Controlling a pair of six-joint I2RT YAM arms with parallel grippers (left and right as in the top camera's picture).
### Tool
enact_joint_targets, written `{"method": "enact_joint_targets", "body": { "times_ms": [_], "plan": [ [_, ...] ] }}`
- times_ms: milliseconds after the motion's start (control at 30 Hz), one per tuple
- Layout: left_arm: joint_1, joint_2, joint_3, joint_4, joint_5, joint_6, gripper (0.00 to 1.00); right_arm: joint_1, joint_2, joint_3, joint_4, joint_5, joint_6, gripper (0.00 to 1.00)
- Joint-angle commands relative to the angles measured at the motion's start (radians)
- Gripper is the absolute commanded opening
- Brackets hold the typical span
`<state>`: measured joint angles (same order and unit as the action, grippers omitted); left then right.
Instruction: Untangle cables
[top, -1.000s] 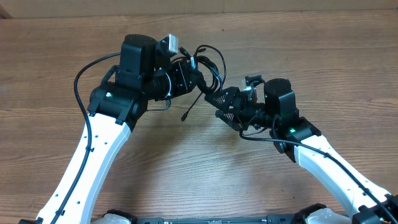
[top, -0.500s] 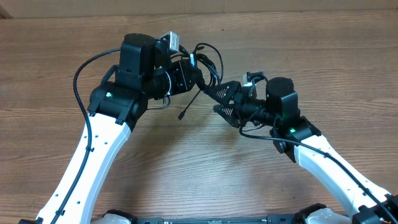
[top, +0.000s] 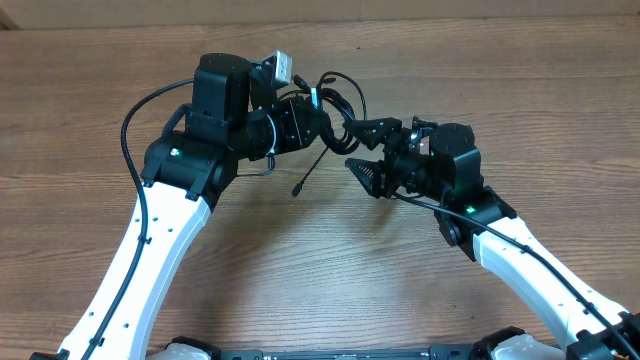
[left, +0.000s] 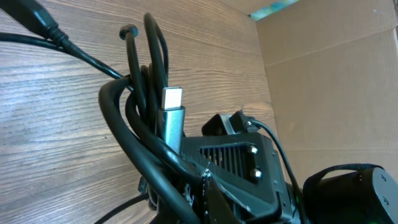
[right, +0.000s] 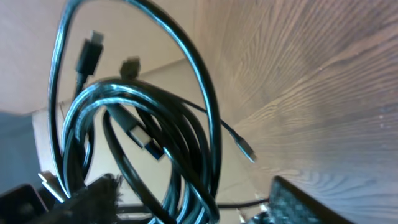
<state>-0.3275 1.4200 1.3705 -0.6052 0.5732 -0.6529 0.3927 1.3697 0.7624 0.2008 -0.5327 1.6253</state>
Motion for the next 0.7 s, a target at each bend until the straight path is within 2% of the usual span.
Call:
{"method": "enact_joint_targets", "body": {
  "times_ms": [0,167,400,433,667],
  "plan": [
    [-0.008,-0.028,0.025,0.012,0.057,-0.031,0.04,0.004,-0.013,0.011,0.015,0.043,0.028,0.61],
    [-0.008,-0.028,0.025,0.019,0.06,-0.094,0.04,0.03,-0.012,0.011,0.015,0.08,0.009,0.41],
    [-0.008,-0.028,0.025,0.106,0.12,-0.169,0.04,0.075,-0.012,0.011,0.014,0.151,-0.206,0.06],
    [-0.008,-0.028,0.025,0.118,0.132,-0.171,0.04,0.079,-0.012,0.011,0.01,0.159,-0.247,0.04],
    [0.008,-0.029,0.025,0.154,0.146,-0.205,0.04,0.08,-0.012,0.011,-0.061,0.185,-0.594,0.04]
  ]
}}
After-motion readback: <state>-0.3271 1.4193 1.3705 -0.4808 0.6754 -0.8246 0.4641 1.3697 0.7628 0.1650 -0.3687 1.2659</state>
